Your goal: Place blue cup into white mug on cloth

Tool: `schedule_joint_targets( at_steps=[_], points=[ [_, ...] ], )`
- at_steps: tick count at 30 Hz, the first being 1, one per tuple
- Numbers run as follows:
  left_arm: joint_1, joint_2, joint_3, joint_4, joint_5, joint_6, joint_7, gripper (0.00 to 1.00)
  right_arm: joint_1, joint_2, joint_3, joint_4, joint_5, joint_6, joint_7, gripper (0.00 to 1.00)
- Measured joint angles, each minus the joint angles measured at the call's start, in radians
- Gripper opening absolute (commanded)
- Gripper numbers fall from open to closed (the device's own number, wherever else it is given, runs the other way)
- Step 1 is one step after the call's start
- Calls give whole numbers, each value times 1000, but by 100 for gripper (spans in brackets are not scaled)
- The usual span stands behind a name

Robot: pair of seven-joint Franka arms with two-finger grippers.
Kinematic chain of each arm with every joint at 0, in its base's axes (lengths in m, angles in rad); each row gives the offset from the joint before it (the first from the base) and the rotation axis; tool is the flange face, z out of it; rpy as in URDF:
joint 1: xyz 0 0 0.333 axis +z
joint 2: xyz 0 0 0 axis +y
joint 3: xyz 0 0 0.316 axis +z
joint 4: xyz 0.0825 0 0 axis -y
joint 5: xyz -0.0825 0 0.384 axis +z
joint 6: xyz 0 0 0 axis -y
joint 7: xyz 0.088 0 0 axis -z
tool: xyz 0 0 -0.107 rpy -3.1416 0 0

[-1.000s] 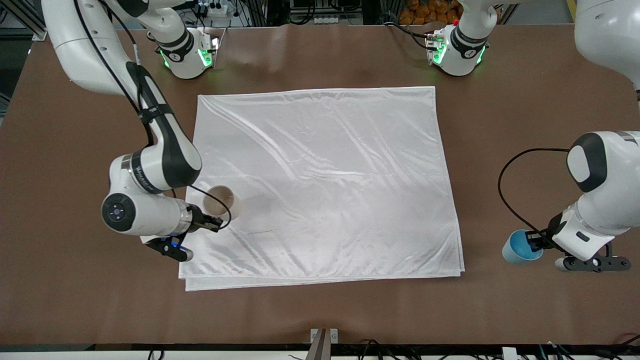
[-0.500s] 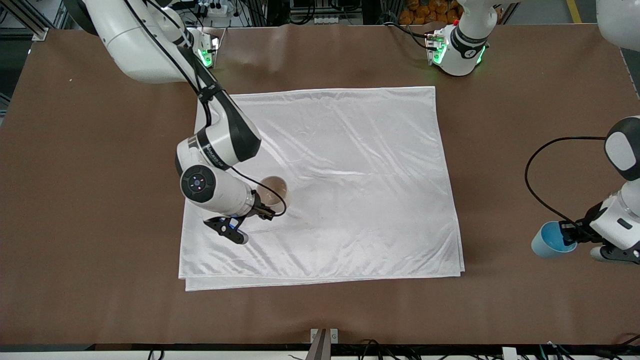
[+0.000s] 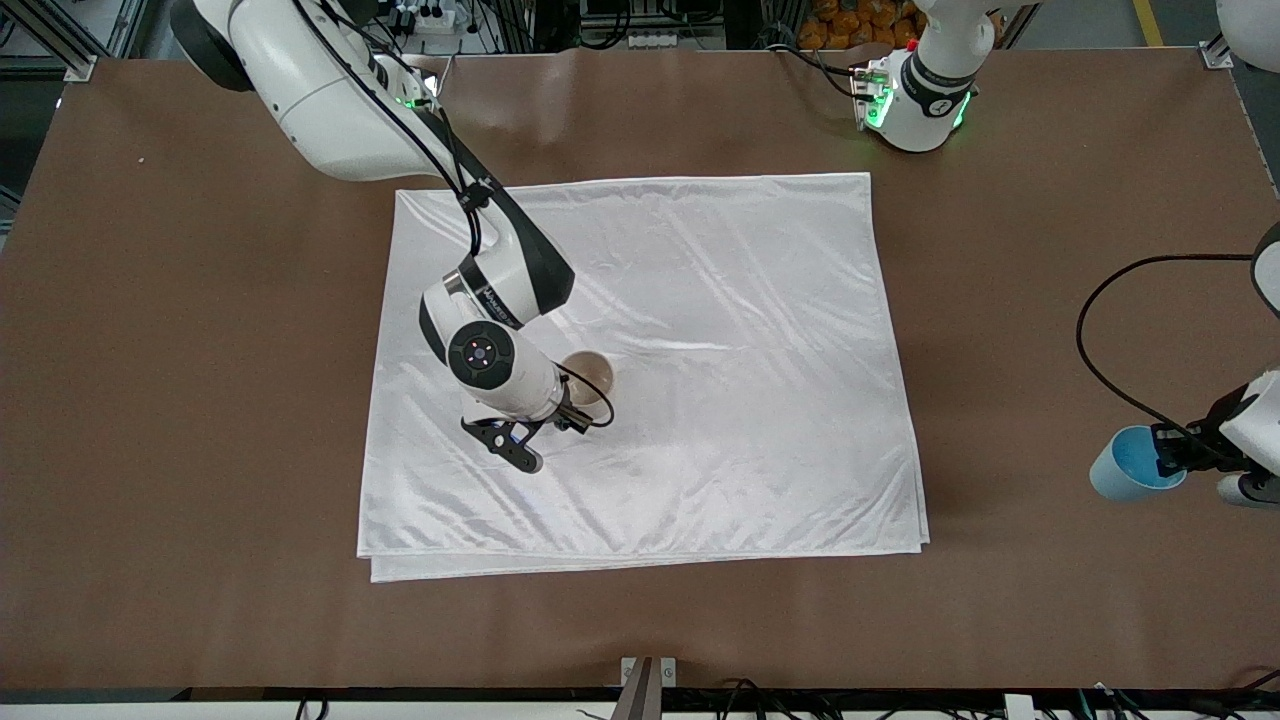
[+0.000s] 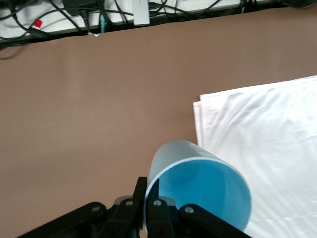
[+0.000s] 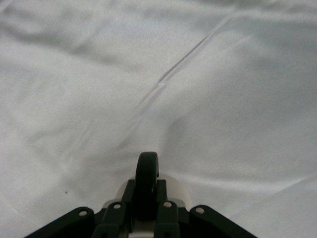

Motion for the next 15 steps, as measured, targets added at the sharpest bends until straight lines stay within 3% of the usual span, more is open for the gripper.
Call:
schedule_joint_targets(
  at_steps=[3,5,8,9,10,13,15],
  points=[
    [-1,-1,-30,1,-1,-1,-53,0,0,0,-1,0,0,0,10,27],
    [-2,-1,-51,2,-1,-1,-93,0,0,0,-1,0,0,0,26,22],
    [-3,-3,-86,3,-1,-1,-159,0,2,0,-1,0,0,4,53,26],
    [-3,-4,-98,3,-1,-1,-184,0,5,1,-1,0,0,10,67,32],
    [-4,-6,-110,3,-1,-1,-209,0,8,1,-1,0,0,17,79,44],
    [-4,-10,-146,3,-1,-2,-287,0,20,5,-1,0,0,35,106,100],
    [-4,-13,-172,3,-1,-2,-342,0,27,8,-1,0,0,40,116,100]
  ],
)
